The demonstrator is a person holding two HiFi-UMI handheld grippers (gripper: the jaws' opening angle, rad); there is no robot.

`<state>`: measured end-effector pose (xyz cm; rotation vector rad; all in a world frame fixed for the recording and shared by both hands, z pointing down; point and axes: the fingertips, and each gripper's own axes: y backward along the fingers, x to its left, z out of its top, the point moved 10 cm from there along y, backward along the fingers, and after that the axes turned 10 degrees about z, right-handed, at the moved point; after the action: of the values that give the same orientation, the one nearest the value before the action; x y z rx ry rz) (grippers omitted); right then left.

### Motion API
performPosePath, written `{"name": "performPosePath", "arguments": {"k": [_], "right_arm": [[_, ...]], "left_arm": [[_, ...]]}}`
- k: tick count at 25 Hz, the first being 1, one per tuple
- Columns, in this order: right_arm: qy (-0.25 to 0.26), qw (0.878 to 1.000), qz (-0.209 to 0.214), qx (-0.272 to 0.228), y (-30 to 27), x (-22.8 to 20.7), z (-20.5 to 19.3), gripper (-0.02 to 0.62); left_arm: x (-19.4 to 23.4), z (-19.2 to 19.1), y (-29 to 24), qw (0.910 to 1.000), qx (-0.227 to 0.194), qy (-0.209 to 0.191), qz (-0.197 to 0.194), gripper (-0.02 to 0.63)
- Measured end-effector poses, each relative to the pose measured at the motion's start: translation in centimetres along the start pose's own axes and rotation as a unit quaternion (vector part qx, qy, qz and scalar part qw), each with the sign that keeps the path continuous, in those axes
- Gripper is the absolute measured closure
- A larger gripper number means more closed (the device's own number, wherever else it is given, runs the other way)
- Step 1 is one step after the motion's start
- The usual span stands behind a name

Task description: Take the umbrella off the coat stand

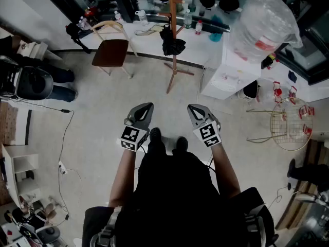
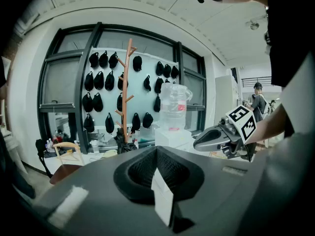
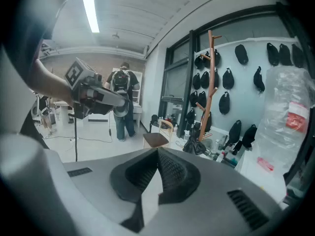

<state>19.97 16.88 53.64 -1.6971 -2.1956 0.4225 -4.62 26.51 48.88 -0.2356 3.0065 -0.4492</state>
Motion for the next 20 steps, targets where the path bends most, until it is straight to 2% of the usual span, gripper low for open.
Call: {"name": "performPosePath", "arguments": {"k": [9,20], "right_arm": [[0.001,1.0,0.002,0.005,1.8,1.0,-0.6,0.594],[0.001,1.0,-0.016,0.004,2.7,0.8,-0.6,0.592]], "left_arm": [[-1.9,0.0,1.1,1.0,-0.004,0.003,-0.001,0.606],[-2.6,0.2,0.8,1.0,0.002,0.003,-0.007,0.606]]}}
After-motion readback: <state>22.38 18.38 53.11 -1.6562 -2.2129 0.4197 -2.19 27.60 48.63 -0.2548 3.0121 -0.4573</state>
